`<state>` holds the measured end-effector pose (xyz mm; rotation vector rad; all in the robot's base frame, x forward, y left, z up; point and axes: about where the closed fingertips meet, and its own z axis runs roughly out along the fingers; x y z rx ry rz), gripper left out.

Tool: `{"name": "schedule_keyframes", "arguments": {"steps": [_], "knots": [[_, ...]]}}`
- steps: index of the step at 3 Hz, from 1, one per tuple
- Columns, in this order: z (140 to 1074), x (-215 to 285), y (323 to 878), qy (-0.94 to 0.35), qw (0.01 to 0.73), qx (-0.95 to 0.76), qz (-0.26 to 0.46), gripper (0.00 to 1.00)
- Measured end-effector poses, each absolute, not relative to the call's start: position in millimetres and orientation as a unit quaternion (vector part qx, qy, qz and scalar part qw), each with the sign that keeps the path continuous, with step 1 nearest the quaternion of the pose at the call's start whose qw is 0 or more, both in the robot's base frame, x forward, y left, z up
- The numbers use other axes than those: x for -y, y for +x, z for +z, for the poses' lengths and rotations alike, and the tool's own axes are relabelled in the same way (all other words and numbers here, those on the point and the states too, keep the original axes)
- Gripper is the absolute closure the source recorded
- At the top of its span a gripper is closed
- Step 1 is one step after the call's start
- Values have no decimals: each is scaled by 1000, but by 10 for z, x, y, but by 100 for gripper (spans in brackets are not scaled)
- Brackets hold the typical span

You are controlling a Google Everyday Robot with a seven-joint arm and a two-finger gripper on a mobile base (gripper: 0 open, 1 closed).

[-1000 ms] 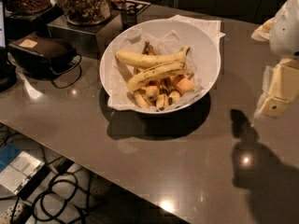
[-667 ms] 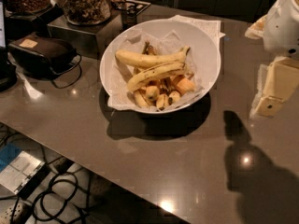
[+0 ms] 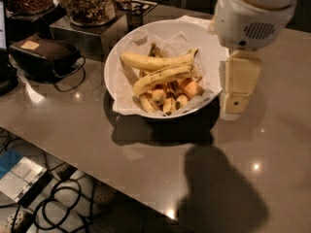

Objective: Pick banana from white bowl

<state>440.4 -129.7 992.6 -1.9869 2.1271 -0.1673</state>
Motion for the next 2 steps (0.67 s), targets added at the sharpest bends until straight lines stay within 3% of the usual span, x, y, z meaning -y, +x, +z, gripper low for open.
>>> {"name": "schedule_keyframes", "arguments": {"steps": [2], "knots": [[9963,1247,4475,-675,131,-725,-49,0]]}}
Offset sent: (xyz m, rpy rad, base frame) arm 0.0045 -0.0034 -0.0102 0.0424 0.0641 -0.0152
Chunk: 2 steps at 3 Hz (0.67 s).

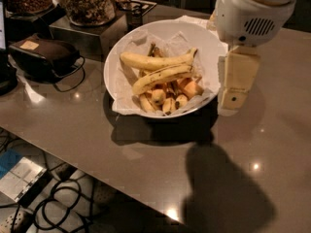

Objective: Pick banana from white bowl

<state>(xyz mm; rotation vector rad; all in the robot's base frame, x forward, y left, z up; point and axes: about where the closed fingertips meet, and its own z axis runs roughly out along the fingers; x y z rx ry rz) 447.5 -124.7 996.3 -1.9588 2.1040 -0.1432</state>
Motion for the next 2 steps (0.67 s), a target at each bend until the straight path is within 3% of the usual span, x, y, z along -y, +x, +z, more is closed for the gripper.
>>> {"name": "schedule_keyframes", "arguments": {"steps": [2], "knots": [[9834,821,4700,-694,119,-710,-2,0]]}}
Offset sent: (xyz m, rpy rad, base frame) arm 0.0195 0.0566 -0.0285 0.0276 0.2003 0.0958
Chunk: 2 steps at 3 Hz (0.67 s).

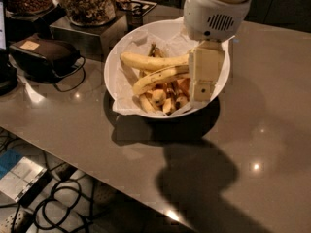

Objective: Pick banana from white bowl

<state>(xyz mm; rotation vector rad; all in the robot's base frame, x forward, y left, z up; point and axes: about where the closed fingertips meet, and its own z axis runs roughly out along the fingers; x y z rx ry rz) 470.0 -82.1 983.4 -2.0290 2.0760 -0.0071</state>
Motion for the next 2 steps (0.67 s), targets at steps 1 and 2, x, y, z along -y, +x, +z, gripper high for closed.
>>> {"name": "schedule_keyframes", "arguments": {"steps": [1,2], "knots": [[9801,712,4751,-697,117,-707,10,0],[9751,632,4780,-700,114,-705,21,6]]}}
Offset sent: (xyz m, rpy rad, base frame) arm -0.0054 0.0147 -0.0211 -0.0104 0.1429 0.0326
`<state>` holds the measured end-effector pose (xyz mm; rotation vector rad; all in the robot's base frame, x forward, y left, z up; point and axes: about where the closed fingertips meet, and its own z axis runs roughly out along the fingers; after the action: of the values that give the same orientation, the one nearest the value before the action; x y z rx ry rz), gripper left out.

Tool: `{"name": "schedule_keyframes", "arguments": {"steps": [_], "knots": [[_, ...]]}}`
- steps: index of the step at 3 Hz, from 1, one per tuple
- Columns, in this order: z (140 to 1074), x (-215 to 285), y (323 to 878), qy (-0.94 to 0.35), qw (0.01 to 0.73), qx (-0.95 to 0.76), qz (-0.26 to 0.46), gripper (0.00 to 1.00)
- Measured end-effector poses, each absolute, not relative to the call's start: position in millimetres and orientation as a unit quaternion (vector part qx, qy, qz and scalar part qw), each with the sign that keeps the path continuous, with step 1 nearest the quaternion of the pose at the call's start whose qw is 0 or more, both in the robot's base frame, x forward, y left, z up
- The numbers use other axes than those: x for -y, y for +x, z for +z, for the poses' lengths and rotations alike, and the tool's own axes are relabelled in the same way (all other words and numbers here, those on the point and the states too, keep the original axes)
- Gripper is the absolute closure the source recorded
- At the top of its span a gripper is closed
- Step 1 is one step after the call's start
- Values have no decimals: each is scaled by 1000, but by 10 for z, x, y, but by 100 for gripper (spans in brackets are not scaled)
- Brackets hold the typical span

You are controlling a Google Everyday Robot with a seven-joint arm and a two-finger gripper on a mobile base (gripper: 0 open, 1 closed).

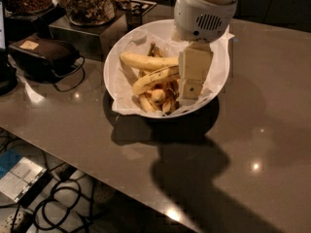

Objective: Pick banana from white bowl

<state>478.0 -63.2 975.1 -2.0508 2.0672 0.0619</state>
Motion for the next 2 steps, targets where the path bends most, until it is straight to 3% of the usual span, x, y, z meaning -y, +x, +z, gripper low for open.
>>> {"name": "schedule_keyframes", "arguments": {"steps": [2], "knots": [[9687,578,4817,-700,108,-705,29,28]]}}
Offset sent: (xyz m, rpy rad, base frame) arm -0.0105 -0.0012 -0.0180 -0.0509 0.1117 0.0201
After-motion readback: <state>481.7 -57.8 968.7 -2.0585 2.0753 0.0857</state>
